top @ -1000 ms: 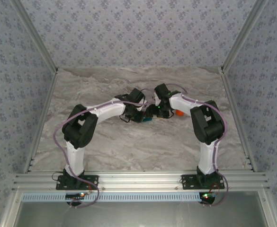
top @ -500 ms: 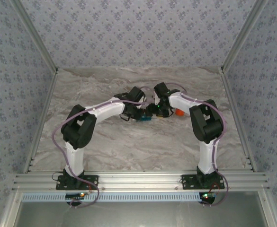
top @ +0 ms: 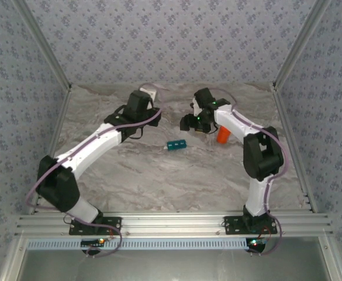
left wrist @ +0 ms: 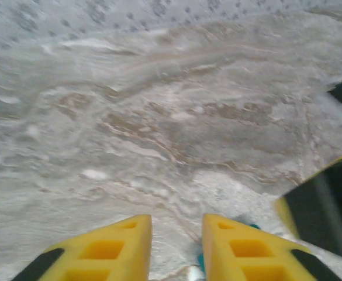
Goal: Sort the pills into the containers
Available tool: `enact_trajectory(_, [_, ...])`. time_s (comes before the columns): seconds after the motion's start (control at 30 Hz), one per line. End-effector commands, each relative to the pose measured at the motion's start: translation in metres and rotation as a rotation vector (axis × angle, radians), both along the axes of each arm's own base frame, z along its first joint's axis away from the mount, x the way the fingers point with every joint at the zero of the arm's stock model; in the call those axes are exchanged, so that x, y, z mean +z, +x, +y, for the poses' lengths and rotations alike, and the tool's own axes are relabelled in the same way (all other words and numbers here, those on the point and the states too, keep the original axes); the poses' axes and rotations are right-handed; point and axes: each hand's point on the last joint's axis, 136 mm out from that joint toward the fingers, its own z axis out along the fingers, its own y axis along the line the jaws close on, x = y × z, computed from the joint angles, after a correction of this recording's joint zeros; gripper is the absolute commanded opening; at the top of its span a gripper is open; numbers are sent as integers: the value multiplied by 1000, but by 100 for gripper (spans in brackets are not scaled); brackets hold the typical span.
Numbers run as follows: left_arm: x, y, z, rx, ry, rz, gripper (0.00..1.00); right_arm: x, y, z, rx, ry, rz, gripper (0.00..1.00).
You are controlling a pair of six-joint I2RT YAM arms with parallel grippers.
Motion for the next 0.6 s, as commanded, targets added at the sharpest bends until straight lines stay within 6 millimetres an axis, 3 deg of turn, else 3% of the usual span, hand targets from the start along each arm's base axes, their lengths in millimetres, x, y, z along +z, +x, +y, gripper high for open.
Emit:
enact_trajectory(0.0, [23, 1, 30, 86, -9, -102, 38, 65, 4, -14, -39, 64, -122, 73])
enact_trajectory(0.1, [40, -2, 59, 155, -14, -177, 51, 100, 8, -37, -106, 97, -227, 78])
enact_trajectory(0.17, [48, -3, 76, 205, -13, -223, 68, 120, 9, -54, -153, 118, -300, 82])
enact_trajectory(0.23, [54, -4, 91, 256, 8, -271, 74, 136, 10, -78, -213, 120, -366, 87])
enact_trajectory(0.27, [56, -4, 96, 270, 17, -293, 94, 141, 10, -88, -239, 115, -387, 89])
enact_trajectory(0.3, [60, -4, 102, 283, 29, -324, 98, 148, 9, -101, -267, 111, -412, 92])
enact_trajectory(0.37, [63, -4, 108, 288, 77, -380, 98, 154, 6, -127, -331, 80, -444, 99])
enact_trajectory(0.47, [62, -1, 122, 311, 166, -452, 98, 157, 3, -167, -441, 9, -475, 99])
enact_trajectory(0.57, [46, 1, 143, 329, 200, -402, 98, 151, 2, -206, -567, -70, -505, 99])
